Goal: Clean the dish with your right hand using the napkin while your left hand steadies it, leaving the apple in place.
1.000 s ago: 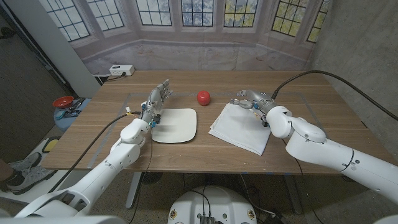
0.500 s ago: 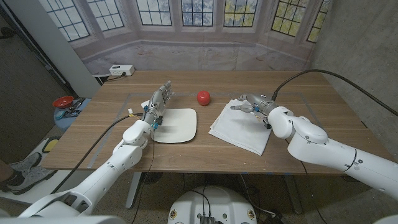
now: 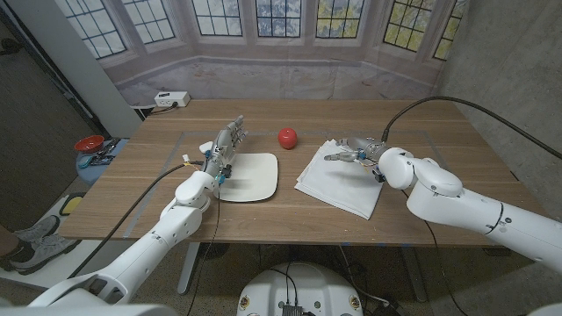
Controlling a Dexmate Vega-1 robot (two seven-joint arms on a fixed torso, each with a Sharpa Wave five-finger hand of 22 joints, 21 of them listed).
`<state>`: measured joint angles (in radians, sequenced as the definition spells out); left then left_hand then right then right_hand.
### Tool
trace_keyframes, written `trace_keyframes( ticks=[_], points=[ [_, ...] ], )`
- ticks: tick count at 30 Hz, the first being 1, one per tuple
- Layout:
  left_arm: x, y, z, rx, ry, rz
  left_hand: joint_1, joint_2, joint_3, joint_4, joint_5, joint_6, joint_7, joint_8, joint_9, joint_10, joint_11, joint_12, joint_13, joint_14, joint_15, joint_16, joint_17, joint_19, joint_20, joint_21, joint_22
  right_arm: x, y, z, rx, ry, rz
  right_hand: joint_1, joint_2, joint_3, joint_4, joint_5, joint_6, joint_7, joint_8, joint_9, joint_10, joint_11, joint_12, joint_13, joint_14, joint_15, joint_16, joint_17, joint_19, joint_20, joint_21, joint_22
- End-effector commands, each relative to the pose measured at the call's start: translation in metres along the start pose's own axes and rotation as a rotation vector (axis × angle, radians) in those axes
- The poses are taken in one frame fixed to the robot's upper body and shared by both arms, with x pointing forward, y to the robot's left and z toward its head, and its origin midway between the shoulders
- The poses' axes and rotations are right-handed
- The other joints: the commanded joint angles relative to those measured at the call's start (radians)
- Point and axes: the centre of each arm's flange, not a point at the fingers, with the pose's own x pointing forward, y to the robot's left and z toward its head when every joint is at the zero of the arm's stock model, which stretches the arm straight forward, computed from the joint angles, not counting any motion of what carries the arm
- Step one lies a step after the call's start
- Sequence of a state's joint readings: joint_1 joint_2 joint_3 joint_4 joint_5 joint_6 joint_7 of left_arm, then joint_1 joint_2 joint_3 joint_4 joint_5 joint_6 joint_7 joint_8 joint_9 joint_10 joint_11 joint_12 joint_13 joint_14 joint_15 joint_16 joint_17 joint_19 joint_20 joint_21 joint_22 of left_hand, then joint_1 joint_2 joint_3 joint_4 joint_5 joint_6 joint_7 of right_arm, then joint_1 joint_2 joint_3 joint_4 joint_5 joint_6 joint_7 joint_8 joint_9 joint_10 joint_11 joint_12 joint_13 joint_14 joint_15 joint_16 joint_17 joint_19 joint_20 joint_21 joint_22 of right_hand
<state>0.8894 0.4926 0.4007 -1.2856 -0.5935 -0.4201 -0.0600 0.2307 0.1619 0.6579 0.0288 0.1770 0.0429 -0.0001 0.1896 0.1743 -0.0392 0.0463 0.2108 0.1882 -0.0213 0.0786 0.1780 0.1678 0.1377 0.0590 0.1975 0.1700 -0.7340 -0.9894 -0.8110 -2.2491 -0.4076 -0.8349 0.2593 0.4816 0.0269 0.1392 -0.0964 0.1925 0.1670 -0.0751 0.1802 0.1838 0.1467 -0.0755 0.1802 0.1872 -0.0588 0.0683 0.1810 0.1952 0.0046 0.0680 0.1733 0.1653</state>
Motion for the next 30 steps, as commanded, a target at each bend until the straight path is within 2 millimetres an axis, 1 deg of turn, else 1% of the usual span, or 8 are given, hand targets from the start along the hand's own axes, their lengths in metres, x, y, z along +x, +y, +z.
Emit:
trace_keyframes(
  ticks=[1,2,6,10,17,18,26,30],
  points=[
    [0.003,-0.001,0.001,0.008,0.006,-0.006,0.012,0.001,0.001,-0.005,-0.003,0.008,0.003,-0.001,0.006,0.005,0.005,0.003,0.002,0.007,0.002,0.001,0.001,0.008,-0.004,0.003,0.005,0.008,-0.001,-0.001,-0.026,0.022,0.08,-0.014,-0.006,-0.008,-0.002,0.007,-0.017,-0.007,-0.001,0.001,-0.019,-0.001,-0.004,0.001,-0.031,0.004,-0.004,0.003,-0.033,0.004,-0.005,0.006],
    [0.004,-0.001,0.001,0.007,0.006,-0.005,0.012,0.001,0.002,-0.005,-0.003,0.009,0.004,0.0,0.006,0.006,0.005,0.003,0.002,0.007,0.002,0.001,0.001,0.009,-0.003,0.003,0.005,0.009,-0.001,-0.001,-0.028,0.025,0.083,-0.017,-0.007,-0.01,-0.002,0.007,-0.021,-0.007,0.0,0.001,-0.024,-0.001,-0.003,0.001,-0.042,0.007,-0.004,0.002,-0.049,0.003,-0.006,0.006],
    [0.006,-0.001,0.001,0.007,0.009,-0.01,0.013,0.0,0.002,-0.006,-0.003,0.011,0.004,0.0,0.006,0.007,0.007,0.004,0.002,0.008,0.003,0.001,0.001,0.009,-0.004,0.003,0.006,0.01,0.0,0.0,-0.043,0.039,0.095,-0.023,-0.011,-0.014,-0.002,0.009,-0.033,-0.009,0.0,0.001,-0.032,0.001,-0.001,0.001,-0.066,0.015,-0.004,0.002,-0.083,0.002,-0.006,0.006],
    [0.008,-0.002,0.0,0.006,0.009,-0.013,0.013,0.0,0.003,-0.006,-0.004,0.012,0.004,0.0,0.006,0.008,0.008,0.004,0.002,0.008,0.003,0.001,0.001,0.01,-0.004,0.003,0.006,0.011,0.001,0.001,-0.074,0.047,0.109,-0.024,-0.015,-0.016,-0.005,0.011,-0.041,-0.012,0.0,0.001,-0.028,-0.002,0.002,0.0,-0.077,0.018,-0.004,0.001,-0.097,0.001,-0.006,0.006],
    [0.01,-0.005,-0.003,0.003,0.012,-0.013,0.014,0.0,0.004,-0.008,-0.004,0.014,0.004,0.0,0.006,0.009,0.007,0.003,0.002,0.008,0.002,0.001,0.001,0.011,-0.005,0.003,0.006,0.01,0.002,0.0,-0.121,0.072,0.132,-0.026,-0.021,-0.019,-0.006,0.013,-0.044,-0.014,0.001,0.001,-0.024,-0.009,0.005,0.0,-0.083,0.02,-0.002,0.001,-0.107,-0.001,-0.003,0.006],
    [0.01,-0.005,-0.005,0.002,0.015,-0.012,0.014,0.0,0.004,-0.008,-0.004,0.013,0.004,0.0,0.006,0.009,0.007,0.003,0.002,0.008,0.001,0.001,0.002,0.011,-0.005,0.003,0.006,0.01,0.002,-0.001,-0.129,0.078,0.143,-0.027,-0.022,-0.02,-0.007,0.014,-0.044,-0.014,0.001,0.001,-0.024,-0.01,0.005,0.0,-0.086,0.021,-0.002,0.001,-0.108,-0.005,-0.002,0.006],
    [0.009,-0.004,-0.007,0.01,0.028,-0.005,0.015,0.001,0.005,-0.009,-0.004,0.014,0.005,-0.001,0.006,0.007,0.007,0.002,0.003,0.008,0.005,0.0,0.002,0.011,-0.004,0.003,0.006,0.01,0.003,-0.006,-0.172,0.107,0.183,-0.033,-0.036,-0.027,-0.01,0.019,-0.06,-0.019,0.0,0.0,-0.054,-0.013,-0.003,0.0,-0.099,0.025,0.001,0.001,-0.116,-0.009,0.003,0.006],
    [0.009,-0.004,-0.009,0.007,0.03,0.001,0.017,0.001,0.006,-0.01,-0.004,0.015,0.005,-0.001,0.006,0.008,0.009,0.002,0.003,0.008,0.004,0.0,0.001,0.011,-0.005,0.002,0.006,0.011,0.004,-0.007,-0.197,0.124,0.209,-0.034,-0.04,-0.029,-0.011,0.022,-0.064,-0.021,0.0,0.0,-0.054,-0.015,-0.001,-0.001,-0.101,0.028,0.002,0.001,-0.122,-0.008,0.003,0.006]
  ],
)
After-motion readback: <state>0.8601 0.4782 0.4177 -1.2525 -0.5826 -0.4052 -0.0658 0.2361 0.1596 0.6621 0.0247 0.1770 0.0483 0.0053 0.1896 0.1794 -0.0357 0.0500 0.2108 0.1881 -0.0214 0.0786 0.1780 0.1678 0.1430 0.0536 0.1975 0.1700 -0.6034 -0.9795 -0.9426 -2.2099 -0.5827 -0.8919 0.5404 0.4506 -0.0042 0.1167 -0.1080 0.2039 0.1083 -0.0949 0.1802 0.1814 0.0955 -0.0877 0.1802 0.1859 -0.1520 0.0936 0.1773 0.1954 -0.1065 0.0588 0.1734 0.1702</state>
